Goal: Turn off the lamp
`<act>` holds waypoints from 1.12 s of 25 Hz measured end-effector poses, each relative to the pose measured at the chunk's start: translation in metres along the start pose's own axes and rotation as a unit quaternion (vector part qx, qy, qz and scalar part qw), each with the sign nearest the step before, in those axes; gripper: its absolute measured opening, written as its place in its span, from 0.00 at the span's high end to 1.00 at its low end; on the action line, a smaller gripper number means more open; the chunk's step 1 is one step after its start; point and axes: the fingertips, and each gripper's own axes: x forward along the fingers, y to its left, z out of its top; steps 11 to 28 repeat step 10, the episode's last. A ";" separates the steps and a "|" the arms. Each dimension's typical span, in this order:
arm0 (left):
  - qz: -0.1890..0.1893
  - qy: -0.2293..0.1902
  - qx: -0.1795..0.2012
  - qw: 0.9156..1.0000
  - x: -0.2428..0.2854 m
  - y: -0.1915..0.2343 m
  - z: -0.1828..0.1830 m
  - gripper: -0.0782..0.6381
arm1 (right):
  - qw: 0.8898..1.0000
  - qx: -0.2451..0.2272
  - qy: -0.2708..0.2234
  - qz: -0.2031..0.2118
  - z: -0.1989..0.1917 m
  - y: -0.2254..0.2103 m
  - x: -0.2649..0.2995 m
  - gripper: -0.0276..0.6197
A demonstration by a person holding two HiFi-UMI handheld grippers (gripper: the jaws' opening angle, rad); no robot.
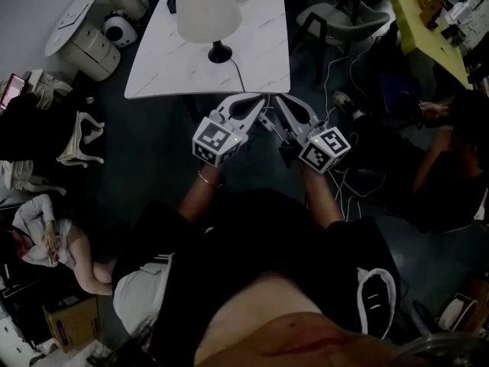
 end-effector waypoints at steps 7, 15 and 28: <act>-0.010 0.004 0.004 1.000 0.008 -0.011 -0.001 0.88 | 1.000 0.009 -0.005 -0.008 0.005 -0.008 -0.011 0.96; -0.008 0.001 0.003 1.000 0.007 -0.013 0.008 0.88 | 1.000 0.012 -0.008 -0.006 0.007 -0.008 -0.013 0.96; -0.008 0.001 0.003 1.000 0.007 -0.013 0.008 0.88 | 1.000 0.012 -0.008 -0.006 0.007 -0.008 -0.013 0.96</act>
